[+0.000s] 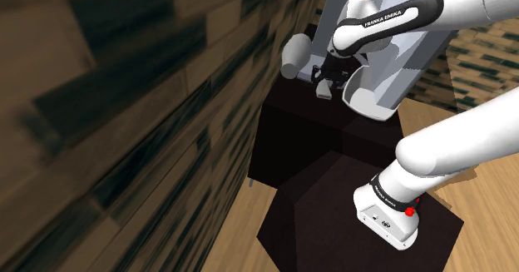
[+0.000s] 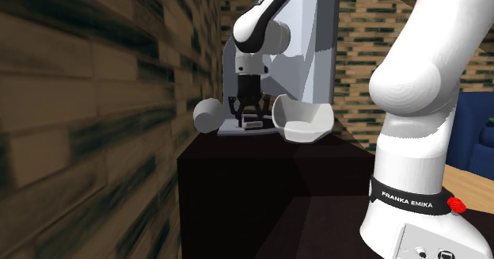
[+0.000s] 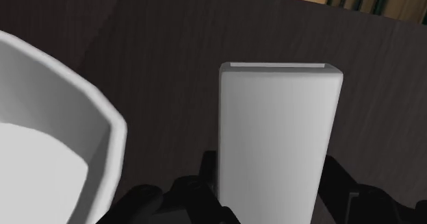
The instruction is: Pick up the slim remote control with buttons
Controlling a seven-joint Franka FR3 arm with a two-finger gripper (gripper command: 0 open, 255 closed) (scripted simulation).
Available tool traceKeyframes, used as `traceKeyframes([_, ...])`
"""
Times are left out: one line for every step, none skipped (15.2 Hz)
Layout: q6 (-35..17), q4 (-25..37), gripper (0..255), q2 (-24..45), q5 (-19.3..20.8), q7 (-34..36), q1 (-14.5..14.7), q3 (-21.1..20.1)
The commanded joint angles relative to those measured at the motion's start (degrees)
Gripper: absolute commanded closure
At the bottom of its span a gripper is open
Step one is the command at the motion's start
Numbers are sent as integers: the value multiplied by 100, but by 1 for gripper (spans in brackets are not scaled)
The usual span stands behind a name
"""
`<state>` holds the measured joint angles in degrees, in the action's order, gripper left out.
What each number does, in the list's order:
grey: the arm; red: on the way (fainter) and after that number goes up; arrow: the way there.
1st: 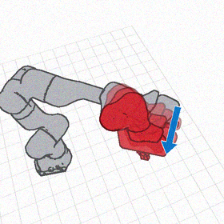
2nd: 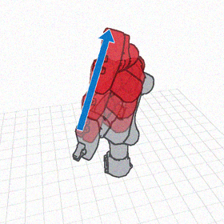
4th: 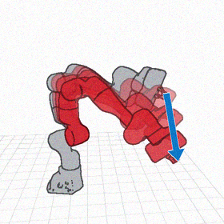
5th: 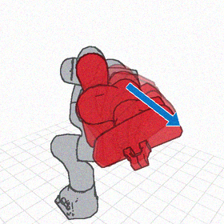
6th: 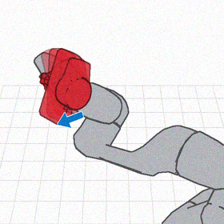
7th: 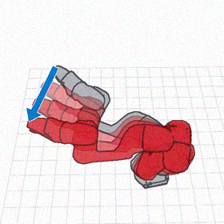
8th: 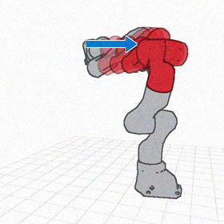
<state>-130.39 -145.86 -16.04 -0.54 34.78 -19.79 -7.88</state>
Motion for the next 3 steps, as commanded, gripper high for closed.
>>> traceKeyframes([173, 81, 255, -91, -10, -19, 1, 12])
traceKeyframes([186, 86, 255, -100, -11, -20, 2, 12])
traceKeyframes([186, 87, 255, -99, -11, -20, 1, 12])
